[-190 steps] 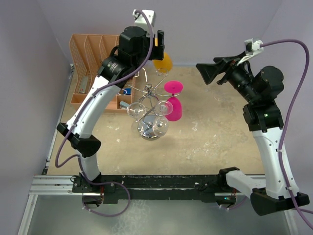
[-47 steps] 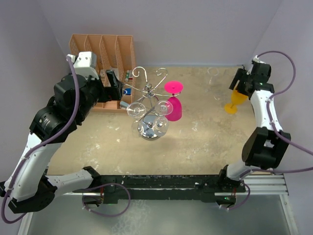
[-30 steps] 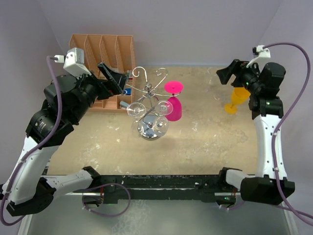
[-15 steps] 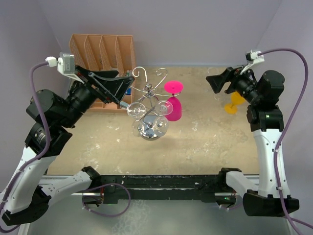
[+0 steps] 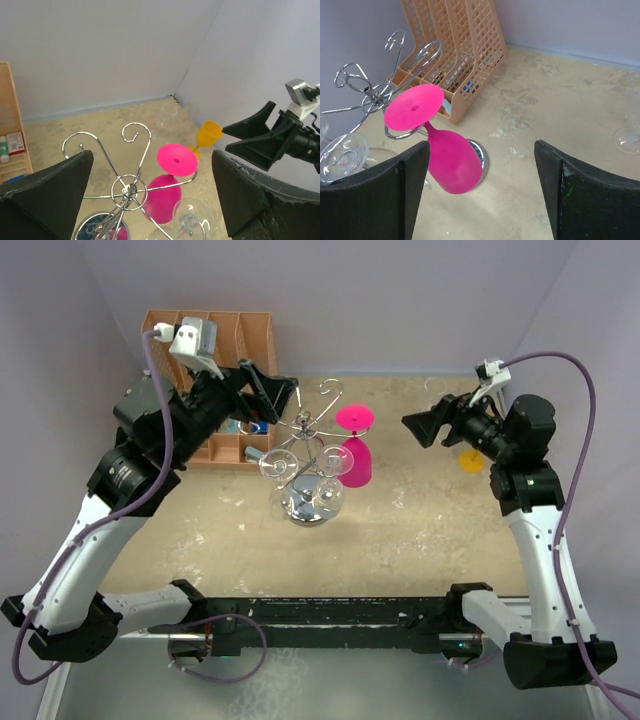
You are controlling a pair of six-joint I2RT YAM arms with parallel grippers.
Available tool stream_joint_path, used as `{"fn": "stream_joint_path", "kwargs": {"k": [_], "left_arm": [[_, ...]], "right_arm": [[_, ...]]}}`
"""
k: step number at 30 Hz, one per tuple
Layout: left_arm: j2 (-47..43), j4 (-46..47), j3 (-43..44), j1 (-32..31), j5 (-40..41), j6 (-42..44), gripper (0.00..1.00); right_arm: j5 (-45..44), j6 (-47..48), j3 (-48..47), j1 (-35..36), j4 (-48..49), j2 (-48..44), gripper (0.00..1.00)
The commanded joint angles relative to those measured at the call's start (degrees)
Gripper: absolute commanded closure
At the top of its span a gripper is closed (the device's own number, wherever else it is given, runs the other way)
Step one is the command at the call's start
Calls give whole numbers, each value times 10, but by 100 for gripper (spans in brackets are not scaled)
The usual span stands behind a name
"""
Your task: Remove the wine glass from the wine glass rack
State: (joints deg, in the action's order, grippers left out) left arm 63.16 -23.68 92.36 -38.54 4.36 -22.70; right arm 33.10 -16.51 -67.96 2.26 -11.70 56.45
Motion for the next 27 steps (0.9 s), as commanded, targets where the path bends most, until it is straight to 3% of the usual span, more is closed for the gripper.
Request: {"fn": "stream_joint_path", "kwargs": {"k": [1, 8, 15, 27], "left_arm": [[42, -31, 79, 0, 37, 19, 1], [115, -93, 174, 1, -9, -15, 1], [138, -91, 159, 1, -56, -46, 1], [131, -63, 125, 1, -88, -71, 1]], "right_arm": [[-5, -12, -46, 6, 10, 8, 13], [84, -106, -32, 6, 100, 0, 12], [146, -209, -42, 11, 144, 57, 17], [158, -332, -22, 48, 201, 115, 30]]}}
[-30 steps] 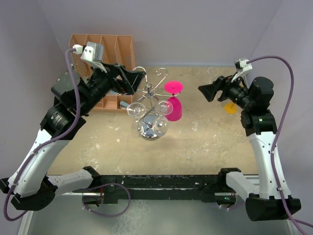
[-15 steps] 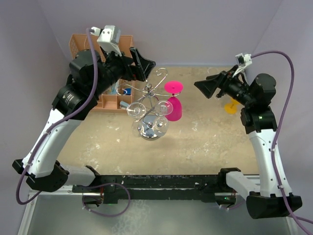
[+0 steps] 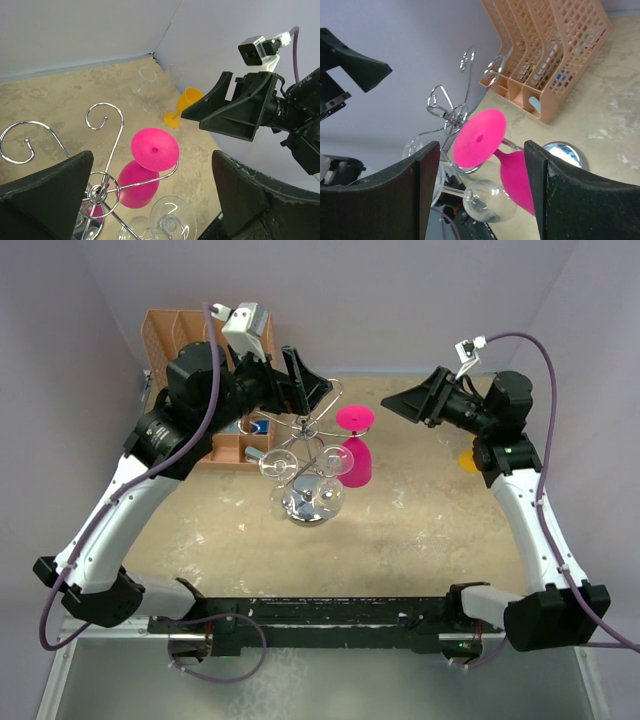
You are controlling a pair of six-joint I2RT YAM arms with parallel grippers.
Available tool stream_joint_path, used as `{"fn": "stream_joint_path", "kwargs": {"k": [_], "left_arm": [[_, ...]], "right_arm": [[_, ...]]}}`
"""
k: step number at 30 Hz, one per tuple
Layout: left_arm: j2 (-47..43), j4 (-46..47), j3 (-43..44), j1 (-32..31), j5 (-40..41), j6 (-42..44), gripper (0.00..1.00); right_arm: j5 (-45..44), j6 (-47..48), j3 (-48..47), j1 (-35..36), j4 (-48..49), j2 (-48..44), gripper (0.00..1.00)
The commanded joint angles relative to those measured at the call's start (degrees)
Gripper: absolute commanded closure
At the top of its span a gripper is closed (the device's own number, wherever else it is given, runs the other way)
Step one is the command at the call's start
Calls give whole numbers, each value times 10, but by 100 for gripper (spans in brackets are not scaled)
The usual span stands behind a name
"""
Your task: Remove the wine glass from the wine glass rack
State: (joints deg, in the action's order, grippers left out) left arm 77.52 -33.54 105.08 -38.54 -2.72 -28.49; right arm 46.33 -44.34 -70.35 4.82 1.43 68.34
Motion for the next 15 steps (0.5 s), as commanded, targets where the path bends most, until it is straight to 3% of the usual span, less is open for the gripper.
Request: {"fn": "stream_joint_path", "kwargs": {"k": [1, 7, 15], "left_arm": [[-13, 36, -2, 1, -19, -13, 1], [-21, 40, -15, 0, -21, -16, 1], [-30, 39, -20, 0, -21, -16, 1]], "right_arm": [[24, -60, 4, 33, 78, -1, 31], [12, -74, 13, 64, 99, 13, 41], [-16, -52, 23, 68, 80, 13, 40]]}}
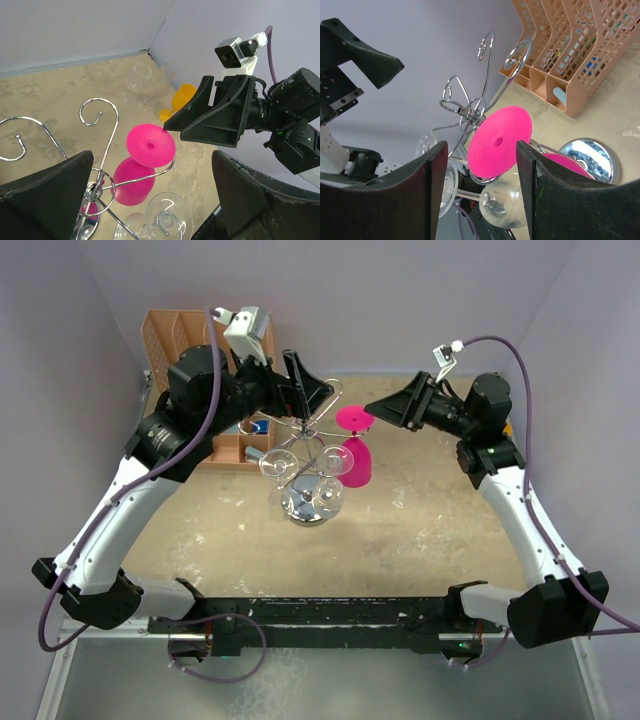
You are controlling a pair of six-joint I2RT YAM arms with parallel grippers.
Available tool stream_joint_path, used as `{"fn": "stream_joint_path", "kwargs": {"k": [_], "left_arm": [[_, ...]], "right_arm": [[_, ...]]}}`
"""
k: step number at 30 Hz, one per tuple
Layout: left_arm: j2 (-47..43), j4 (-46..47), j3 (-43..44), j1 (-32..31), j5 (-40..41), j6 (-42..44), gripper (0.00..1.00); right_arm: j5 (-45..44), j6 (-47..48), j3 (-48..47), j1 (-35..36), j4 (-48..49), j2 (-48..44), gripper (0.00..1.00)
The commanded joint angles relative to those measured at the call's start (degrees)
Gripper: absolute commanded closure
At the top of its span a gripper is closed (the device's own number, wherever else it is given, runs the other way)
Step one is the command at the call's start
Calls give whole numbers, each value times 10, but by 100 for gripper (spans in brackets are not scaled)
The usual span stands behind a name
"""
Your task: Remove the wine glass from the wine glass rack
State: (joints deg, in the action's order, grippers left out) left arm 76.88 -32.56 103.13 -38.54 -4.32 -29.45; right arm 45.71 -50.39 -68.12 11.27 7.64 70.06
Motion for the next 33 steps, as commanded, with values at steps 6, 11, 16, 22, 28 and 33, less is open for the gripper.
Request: {"fn": "stream_joint_path", "kwargs": {"k": [6, 11, 16, 22, 28, 33], "left_arm": [[-28, 25, -6, 1, 9, 0, 1], [-37, 33, -21, 1, 27, 12, 1], [-38, 33, -24, 1, 29, 12, 1], [-41, 37, -22, 0, 23, 12, 1], [-42, 36, -27, 0, 18, 10, 1], [-41, 37, -30, 1, 13, 7, 1]], "right_arm": [[-30, 28, 3, 5, -5, -6, 37], [-32, 35, -2, 7, -9, -4, 35], [-25, 24, 5, 13, 3, 1, 40], [-18, 5, 21, 23, 33, 3, 47], [-18, -1, 26, 34, 46, 8, 57], [-36, -2, 22, 34, 43, 4, 66]]}}
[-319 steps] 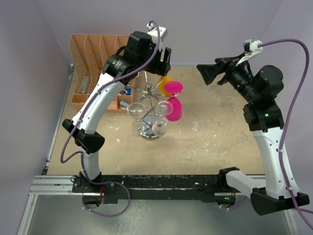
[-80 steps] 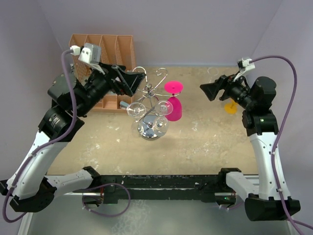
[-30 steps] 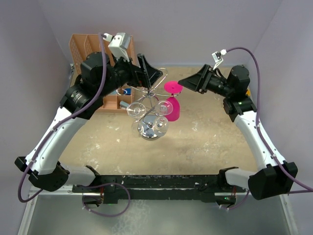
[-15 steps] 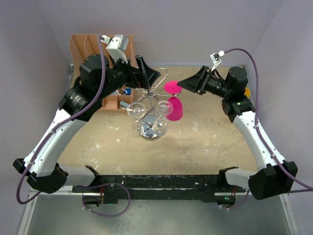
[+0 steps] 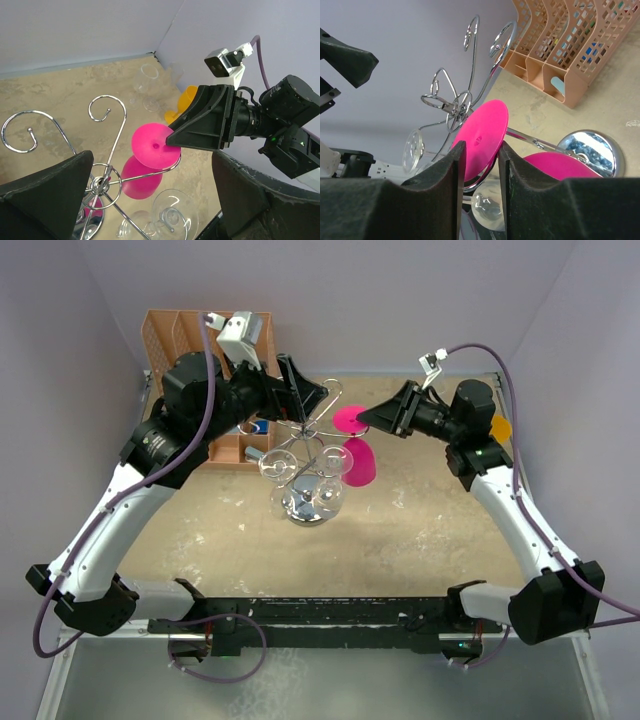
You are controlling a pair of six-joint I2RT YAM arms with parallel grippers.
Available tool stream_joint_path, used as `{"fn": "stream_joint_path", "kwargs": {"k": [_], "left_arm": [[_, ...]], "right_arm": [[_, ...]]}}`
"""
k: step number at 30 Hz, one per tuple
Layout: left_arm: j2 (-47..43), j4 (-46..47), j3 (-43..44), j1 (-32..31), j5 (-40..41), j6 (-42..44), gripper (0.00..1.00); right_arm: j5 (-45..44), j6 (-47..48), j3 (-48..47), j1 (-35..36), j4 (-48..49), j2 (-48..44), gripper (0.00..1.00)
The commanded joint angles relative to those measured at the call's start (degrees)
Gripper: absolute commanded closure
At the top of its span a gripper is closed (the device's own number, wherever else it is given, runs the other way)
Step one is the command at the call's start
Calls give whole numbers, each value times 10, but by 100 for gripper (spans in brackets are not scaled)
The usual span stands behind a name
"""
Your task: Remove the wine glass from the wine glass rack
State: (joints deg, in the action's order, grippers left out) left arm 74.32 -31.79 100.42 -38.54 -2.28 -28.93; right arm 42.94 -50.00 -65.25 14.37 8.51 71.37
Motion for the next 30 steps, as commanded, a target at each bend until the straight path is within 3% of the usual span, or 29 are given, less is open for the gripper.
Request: {"fn": "stream_joint_path", "kwargs": {"k": [1, 8, 30], "left_arm": [[-16, 29, -3, 0, -8, 2, 1], [-18, 29, -5, 1, -11, -1, 1], [-28, 56, -25, 0, -31, -24, 1]], "right_arm": [[-8, -6, -7, 3, 34, -8, 68], [-24, -7, -21, 3, 20, -16, 79], [-32, -62, 9, -9, 16, -77, 91]]}}
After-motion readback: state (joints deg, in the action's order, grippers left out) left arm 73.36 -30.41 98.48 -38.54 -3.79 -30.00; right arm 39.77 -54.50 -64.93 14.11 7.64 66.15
